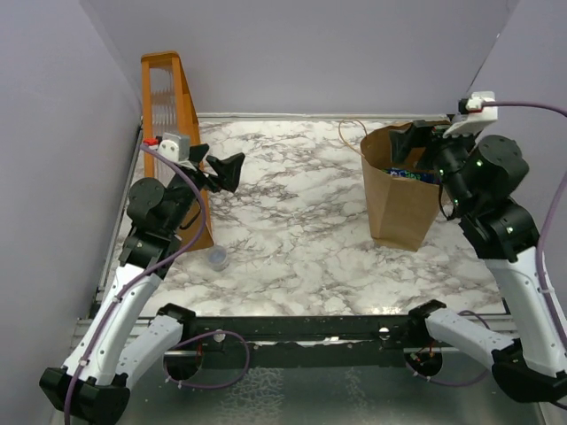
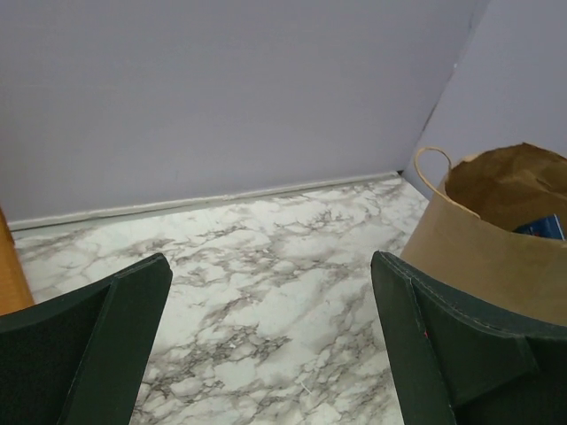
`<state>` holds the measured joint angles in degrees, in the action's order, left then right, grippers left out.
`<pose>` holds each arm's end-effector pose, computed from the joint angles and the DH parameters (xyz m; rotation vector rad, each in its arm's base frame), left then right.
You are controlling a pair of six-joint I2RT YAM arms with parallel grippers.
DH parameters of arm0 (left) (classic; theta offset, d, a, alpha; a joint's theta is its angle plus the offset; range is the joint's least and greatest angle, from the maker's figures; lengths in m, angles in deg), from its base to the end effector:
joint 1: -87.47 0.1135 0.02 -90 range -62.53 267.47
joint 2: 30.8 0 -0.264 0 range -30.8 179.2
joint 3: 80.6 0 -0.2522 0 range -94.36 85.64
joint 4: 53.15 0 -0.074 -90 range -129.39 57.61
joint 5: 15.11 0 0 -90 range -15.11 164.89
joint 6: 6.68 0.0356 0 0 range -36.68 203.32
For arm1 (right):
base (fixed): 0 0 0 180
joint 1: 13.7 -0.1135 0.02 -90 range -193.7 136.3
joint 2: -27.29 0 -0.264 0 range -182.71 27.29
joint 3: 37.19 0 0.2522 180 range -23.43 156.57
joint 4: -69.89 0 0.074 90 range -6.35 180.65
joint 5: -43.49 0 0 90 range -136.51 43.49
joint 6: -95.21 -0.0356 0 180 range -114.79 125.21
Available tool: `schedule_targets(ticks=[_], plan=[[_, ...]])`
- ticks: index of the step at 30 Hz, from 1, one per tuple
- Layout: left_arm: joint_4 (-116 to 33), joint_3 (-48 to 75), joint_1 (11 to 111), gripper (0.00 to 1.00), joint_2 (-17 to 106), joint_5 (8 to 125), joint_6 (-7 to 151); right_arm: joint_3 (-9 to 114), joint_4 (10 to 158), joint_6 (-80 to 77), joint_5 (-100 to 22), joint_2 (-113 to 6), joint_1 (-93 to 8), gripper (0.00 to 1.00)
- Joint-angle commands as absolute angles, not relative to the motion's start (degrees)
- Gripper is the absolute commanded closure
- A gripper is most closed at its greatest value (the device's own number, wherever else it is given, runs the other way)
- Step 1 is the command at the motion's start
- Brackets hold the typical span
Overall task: Take the snacks out of the paper bag
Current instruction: Adjust the paper bag at the center of the board.
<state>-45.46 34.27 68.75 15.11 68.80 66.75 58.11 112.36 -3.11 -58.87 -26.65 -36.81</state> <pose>0.1708 -0.0619 0.4080 0.1168 1.3905 -0.5875 0.1526 0.0568 0.4915 -0.0371 1.5951 0.2561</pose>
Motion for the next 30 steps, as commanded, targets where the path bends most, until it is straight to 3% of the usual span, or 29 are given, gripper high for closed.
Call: schedule_targets(ticks=[1,6,10,13,24,30], plan=[[-53.4,35.3,67.3,0.02,16.6,61.3,67.5,56.8,114.9,-3.6,-67.5,-30.2,-36.2,0.01],[-55.4,35.1,66.4,0.03,19.4,55.6,66.6,57.4,114.8,-6.2,-73.8,-36.8,-34.5,0.01],[-57.2,35.7,65.8,0.04,20.3,53.7,66.4,60.4,116.4,-10.2,-67.3,-42.2,-25.5,0.01],[-57.9,36.0,65.1,0.04,20.7,53.1,66.4,61.4,117.1,-11.8,-70.1,-43.3,-22.7,0.01],[-57.7,35.6,59.0,0.05,21.0,53.5,67.0,57.8,125.3,-20.2,-77.7,-29.4,-16.3,0.01],[-53.4,34.2,56.7,0.05,19.5,60.9,69.9,52.1,124.0,-24.9,-77.1,-25.5,-16.3,0.01]])
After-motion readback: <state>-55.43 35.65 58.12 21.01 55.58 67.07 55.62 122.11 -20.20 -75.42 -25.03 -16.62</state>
